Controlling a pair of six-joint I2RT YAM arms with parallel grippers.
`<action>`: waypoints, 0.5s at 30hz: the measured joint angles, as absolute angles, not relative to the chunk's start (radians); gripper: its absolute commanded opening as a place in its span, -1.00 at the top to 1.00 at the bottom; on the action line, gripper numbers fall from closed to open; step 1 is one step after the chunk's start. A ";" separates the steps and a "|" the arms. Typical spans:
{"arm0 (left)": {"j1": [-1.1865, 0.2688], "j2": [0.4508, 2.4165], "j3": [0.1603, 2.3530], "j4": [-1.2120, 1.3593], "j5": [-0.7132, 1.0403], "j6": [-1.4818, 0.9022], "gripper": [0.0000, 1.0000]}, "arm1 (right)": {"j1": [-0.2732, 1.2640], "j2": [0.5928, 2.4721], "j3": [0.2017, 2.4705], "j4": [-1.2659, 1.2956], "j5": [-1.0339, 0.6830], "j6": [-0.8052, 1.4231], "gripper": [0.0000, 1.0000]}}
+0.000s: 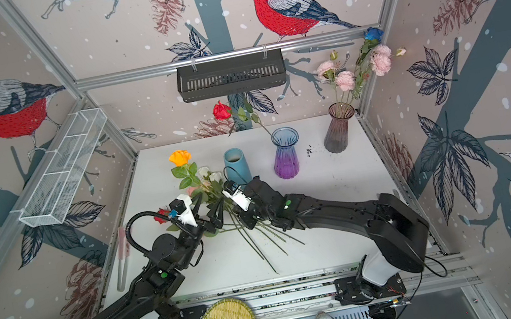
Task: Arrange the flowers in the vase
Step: 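Pull the yellow rose up with the right gripper toward the left gripper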
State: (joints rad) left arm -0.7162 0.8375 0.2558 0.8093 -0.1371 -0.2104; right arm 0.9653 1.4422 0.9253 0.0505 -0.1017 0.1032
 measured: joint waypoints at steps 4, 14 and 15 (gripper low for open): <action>-0.714 0.840 0.240 0.882 -0.007 -0.233 -0.21 | 0.962 1.251 0.794 0.091 -0.097 0.079 0.95; -0.714 0.975 0.337 1.079 0.411 -0.312 -0.06 | 0.959 0.836 0.525 0.234 -0.170 0.018 0.95; -0.714 0.994 0.353 1.100 0.448 -0.331 -0.04 | 0.959 0.811 0.513 0.244 -0.182 0.006 0.95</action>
